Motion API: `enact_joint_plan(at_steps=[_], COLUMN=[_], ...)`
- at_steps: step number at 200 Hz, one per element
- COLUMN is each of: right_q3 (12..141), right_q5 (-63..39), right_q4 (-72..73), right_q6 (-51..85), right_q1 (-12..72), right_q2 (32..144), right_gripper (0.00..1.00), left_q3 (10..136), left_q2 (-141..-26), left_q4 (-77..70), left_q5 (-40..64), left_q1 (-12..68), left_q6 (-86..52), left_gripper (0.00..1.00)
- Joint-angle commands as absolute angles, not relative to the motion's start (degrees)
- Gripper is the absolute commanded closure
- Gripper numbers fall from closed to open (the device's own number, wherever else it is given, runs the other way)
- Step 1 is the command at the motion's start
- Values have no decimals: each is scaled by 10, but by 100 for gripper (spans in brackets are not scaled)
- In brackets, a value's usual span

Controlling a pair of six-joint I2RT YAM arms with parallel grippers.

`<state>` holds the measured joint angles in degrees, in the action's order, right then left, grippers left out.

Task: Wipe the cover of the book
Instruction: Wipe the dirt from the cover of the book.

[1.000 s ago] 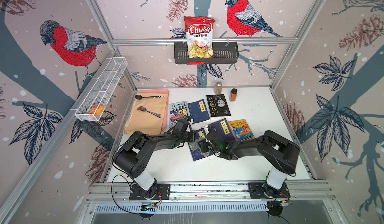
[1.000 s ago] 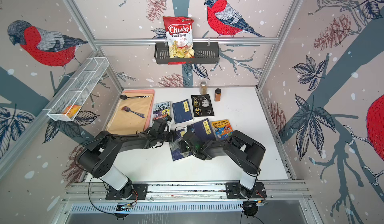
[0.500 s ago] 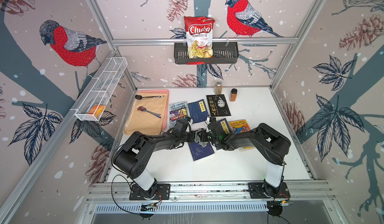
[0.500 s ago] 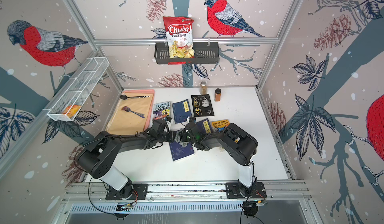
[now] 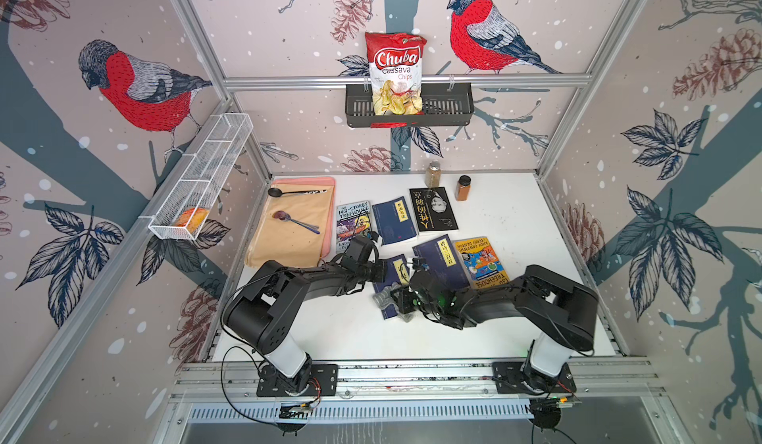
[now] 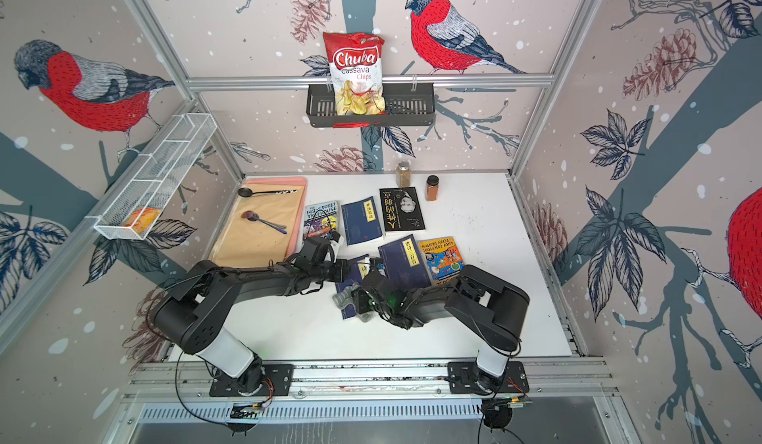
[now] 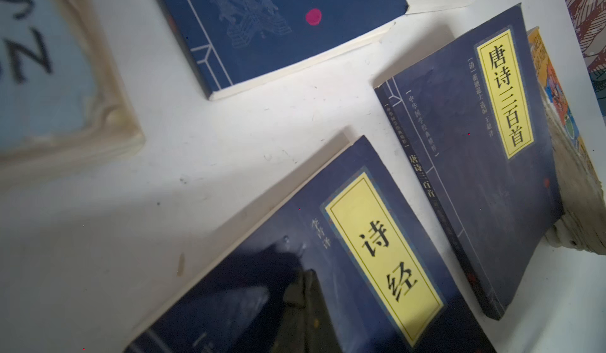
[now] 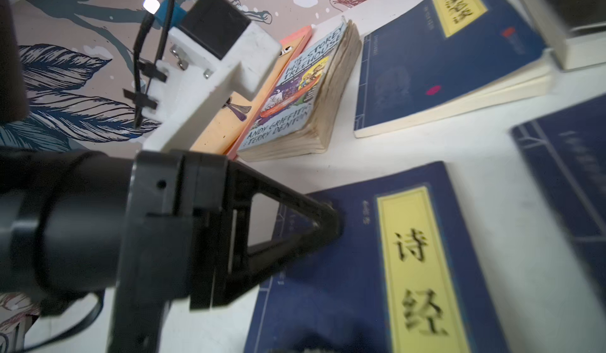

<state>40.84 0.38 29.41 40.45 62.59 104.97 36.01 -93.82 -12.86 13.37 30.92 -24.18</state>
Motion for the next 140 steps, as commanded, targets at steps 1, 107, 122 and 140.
enact_joint_plan(at_steps=[1, 107, 122, 140], right_q3=[453, 341, 380, 419], right_q5=[-17, -43, -47, -54], right_q4=[167, 196, 206, 204], right_q6=[396, 445, 416, 400], right_q1=[601, 663, 637, 612], right_q2=[1121, 1054, 1089, 1120], right_gripper=[97, 96, 96, 97], left_q3=[345, 336, 336, 336], left_q2=[-941, -931, -932, -938], left_q4=[-1, -12, -13, -19], left_q5=[91, 94, 94, 99], left_q1=[308, 298, 297, 293], left_q6=[-246, -253, -253, -252], left_gripper=[100, 100, 100, 100])
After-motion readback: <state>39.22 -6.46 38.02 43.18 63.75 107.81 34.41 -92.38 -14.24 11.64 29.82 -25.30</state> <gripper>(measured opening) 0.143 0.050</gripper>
